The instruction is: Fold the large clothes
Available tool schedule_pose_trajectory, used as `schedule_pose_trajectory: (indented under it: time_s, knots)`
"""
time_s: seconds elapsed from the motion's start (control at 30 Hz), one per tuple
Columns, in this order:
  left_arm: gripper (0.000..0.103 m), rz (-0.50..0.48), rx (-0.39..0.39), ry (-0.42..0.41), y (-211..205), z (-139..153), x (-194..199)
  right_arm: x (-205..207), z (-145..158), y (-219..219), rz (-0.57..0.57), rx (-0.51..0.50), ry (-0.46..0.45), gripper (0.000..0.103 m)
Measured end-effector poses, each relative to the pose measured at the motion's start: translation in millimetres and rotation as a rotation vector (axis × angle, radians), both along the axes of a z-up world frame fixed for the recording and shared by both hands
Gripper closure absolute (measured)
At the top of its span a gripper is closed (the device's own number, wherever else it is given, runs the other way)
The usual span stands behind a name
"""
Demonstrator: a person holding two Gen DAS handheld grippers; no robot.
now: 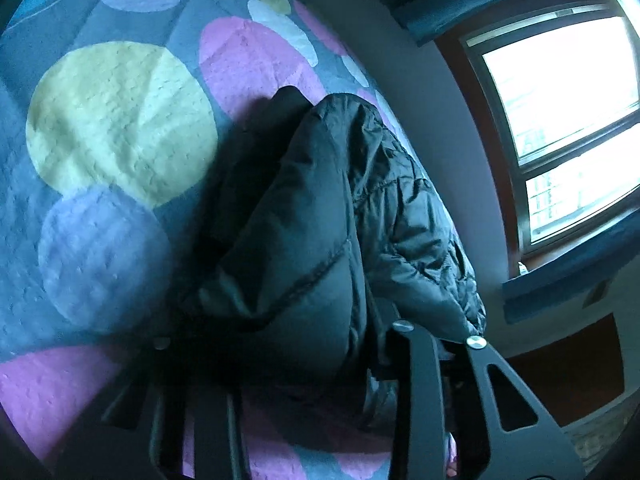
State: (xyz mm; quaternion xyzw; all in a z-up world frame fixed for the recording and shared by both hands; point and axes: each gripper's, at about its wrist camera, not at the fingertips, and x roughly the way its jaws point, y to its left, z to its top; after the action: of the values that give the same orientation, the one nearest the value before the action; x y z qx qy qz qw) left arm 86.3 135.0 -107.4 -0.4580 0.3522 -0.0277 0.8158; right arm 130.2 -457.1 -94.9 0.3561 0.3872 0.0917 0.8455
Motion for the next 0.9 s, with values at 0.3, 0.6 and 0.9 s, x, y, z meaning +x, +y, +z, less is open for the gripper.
schedule_pose_trajectory:
  time_s: [0.3,0.6,0.9]
  knots:
    - [0.082,-0.009,0.031,-0.005,-6.3,15.8,-22.8,-29.6,16.4,-9.7,0.021,0.014,-0.043,0.079]
    - [0.082,-0.045,0.06,0.022,-18.1,25.4,-71.8,-82.1,15.8,-24.2,0.026,0.044,-0.001,0.079]
    - [0.082,-0.075,0.083,0.036,-22.3,27.3,-122.3,-131.9,15.9,-32.2,0.024,0.052,0.012,0.079]
